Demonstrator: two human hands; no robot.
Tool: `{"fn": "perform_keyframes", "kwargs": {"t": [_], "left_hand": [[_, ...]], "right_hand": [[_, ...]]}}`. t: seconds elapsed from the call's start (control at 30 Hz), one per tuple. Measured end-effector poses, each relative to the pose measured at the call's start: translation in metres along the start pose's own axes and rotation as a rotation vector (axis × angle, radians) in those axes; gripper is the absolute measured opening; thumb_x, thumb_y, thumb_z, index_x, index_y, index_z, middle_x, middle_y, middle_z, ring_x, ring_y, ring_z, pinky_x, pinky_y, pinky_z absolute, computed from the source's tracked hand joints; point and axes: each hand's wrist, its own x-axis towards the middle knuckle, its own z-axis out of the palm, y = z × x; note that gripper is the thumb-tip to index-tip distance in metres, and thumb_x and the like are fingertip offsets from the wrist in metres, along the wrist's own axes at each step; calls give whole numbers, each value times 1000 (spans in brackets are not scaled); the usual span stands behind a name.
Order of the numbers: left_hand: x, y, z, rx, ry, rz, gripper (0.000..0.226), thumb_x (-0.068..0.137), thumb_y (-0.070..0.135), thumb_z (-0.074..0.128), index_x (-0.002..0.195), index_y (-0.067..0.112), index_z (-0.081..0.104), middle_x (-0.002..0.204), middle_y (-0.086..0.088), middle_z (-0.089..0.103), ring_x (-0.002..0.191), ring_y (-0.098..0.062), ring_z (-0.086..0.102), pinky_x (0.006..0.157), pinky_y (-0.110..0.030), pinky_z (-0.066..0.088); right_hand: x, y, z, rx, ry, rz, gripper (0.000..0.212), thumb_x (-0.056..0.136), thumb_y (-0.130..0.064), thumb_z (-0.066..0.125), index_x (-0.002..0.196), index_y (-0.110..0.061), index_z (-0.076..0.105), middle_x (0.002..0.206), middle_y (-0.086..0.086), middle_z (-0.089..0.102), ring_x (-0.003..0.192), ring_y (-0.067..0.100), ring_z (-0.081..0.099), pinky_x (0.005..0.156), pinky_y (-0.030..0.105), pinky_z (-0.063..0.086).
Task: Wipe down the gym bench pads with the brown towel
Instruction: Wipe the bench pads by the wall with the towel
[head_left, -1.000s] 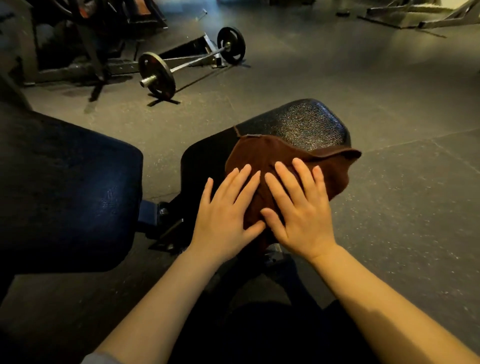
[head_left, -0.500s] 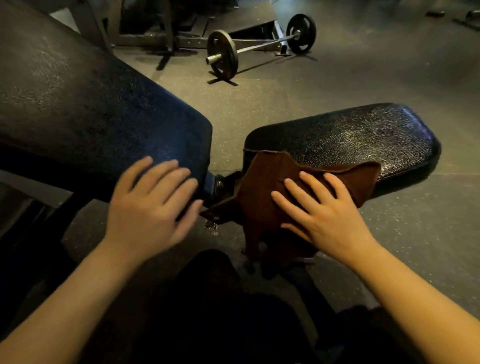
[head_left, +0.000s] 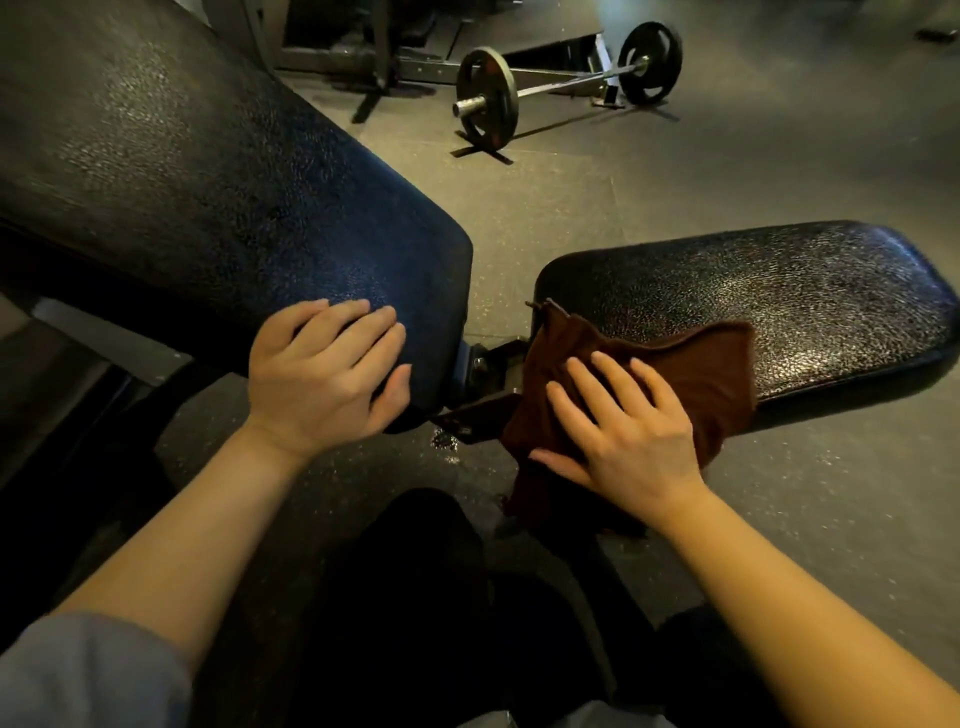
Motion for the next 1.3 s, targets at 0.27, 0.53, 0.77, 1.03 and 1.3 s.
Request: {"fn": "perform_keyframes", "kwargs": {"t": [0.27,0.53,0.77,1.03,1.3], "left_hand": [[-7,5,-3,-7,0,-80,26,92,28,60,101,12,78,106,-4,76,97,-27,71,82,-39,45],[-2,20,3,-22,108,-194,19,90,25,63,96,15,78,99,0,76,98,-24,64,82,-43,40],[-4,23,7,4,135,-197,20,88,27,63,94,17,79,97,3,76,97,-21,61,84,-41,36],[-5,22,8,11,119,-217,22,88,29,61,93,19,80,99,4,76,99,-19,60,85,-40,38],[-5,20,5,14,107,-235,23,88,29,59,93,20,79,100,3,76,100,-18,59,90,-37,36]], "right_hand": [[-29,67,-18,-43,26,-137,63,93,-64,51,125,-12,64,129,17,63,118,40,60,97,58,46],[-58,141,-51,-41,-170,215,77,92,-73,35,123,-10,68,132,20,60,126,43,53,107,63,31],[-12,46,-42,129,-300,165,85,85,-78,32,131,-13,63,140,23,53,133,46,44,107,67,28],[54,-19,-30,90,-568,329,84,91,-73,26,157,-26,5,162,25,-5,147,48,-10,104,77,-7],[60,-27,-37,73,-628,372,87,92,-68,35,157,-24,-3,161,24,-10,147,45,-14,106,75,-7]]}}
